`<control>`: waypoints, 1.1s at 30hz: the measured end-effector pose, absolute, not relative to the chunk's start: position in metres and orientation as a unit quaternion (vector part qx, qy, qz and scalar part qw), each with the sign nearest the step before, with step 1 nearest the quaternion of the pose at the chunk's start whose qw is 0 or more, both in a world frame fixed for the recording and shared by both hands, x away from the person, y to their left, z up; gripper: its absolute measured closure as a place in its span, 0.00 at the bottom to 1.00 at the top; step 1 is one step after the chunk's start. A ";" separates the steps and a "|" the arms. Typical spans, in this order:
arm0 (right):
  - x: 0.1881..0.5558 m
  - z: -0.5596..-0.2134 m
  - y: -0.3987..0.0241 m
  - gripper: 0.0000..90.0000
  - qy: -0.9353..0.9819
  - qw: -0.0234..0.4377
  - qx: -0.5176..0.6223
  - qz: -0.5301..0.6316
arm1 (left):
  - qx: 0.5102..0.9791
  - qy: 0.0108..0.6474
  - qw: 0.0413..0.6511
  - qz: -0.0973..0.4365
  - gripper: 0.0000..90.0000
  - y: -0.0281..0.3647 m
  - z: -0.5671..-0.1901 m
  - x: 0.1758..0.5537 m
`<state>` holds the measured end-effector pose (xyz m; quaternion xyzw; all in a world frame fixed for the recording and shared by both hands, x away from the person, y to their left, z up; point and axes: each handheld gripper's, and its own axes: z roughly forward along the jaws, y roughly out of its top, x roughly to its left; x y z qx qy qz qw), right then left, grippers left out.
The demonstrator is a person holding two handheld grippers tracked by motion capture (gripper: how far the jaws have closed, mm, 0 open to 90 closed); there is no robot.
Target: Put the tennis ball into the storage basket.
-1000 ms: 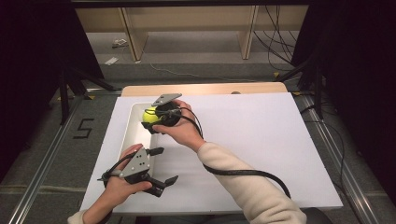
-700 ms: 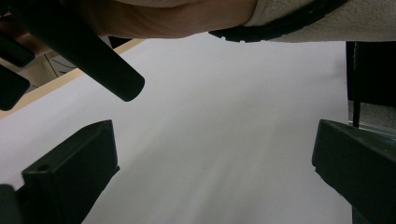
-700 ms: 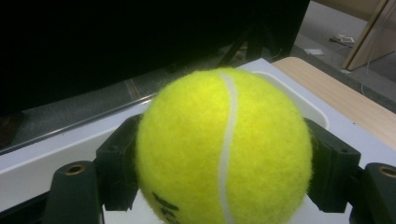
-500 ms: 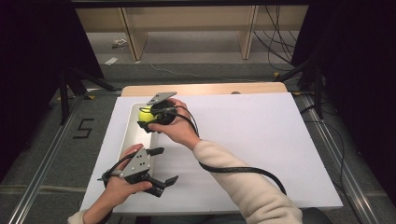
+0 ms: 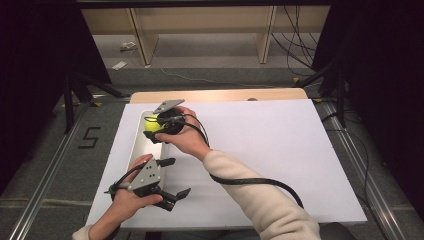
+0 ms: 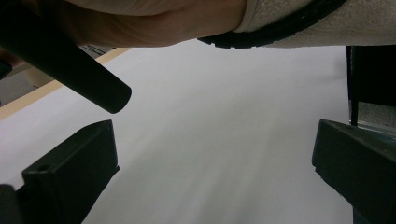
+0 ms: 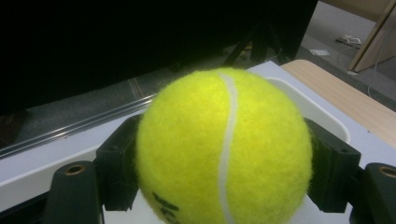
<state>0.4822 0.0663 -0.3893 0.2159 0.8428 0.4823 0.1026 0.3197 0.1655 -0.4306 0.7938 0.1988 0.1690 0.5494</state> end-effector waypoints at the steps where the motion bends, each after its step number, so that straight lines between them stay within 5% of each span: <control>1: 0.482 -0.390 0.067 0.29 0.842 0.103 0.216 0.483 | 0.794 0.199 0.549 0.169 0.00 0.166 -0.431 0.320; 33: 0.487 -0.401 0.083 0.29 0.852 0.087 0.199 0.476 | 0.797 0.192 0.549 0.163 0.00 0.165 -0.431 0.319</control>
